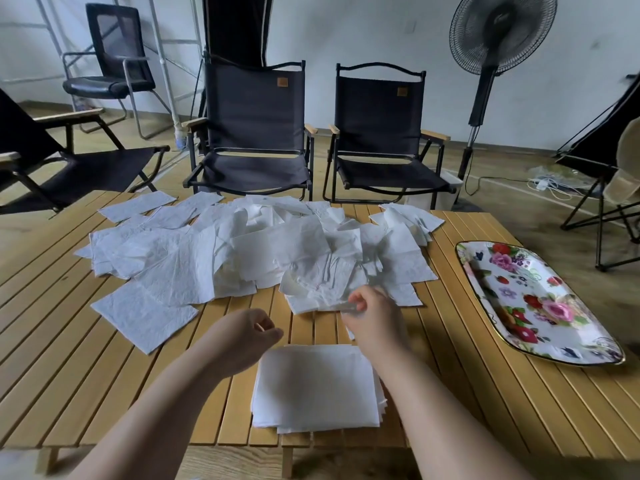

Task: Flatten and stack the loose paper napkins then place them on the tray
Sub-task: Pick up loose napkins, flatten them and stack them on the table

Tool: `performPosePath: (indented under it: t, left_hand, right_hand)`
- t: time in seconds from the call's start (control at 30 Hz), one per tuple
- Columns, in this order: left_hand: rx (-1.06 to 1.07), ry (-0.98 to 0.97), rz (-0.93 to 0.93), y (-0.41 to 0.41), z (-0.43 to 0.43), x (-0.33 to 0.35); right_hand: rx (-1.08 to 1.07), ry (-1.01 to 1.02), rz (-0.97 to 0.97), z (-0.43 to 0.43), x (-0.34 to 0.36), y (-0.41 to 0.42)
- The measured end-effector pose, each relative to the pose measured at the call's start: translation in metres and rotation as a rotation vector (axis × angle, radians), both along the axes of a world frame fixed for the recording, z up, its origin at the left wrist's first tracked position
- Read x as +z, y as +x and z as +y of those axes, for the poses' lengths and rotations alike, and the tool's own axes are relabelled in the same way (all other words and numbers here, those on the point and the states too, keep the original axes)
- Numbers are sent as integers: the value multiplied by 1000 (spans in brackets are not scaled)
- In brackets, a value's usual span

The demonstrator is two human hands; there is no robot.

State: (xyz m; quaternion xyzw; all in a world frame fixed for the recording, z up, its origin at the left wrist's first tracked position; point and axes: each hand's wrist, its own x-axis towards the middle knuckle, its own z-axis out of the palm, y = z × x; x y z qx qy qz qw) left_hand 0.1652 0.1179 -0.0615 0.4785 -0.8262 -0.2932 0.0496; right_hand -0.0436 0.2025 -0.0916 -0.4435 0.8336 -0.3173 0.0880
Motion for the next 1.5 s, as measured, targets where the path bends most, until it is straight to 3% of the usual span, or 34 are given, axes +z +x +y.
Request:
performPosePath:
  t: [0.1,0.4,0.6,0.87,1.27,1.4,1.5]
  left_hand:
    - [-13,-3,1,3,-2,-4]
    - [-15,-5,2,6,-10,-6]
    - [-26,2,4,-1,-3,-6]
    - [-2,29,-15,8,2,-8]
    - [-16,-25,37,-3,5,-1]
    - [7,28,150,-2,3,-2]
    - [22,216,362,-4,5,1]
  right_hand:
    - [26,19,101,-21,-9,15]
    - [23,-38,88,-27,-2,8]
    - [44,86,126,-22,-12,4]
    - [46,-42,124,-22,-6,7]
    - [130,-465,139,20,46,-4]
    - [102,-505,175,30,64,1]
    - [188,-520,24,35,74,9]
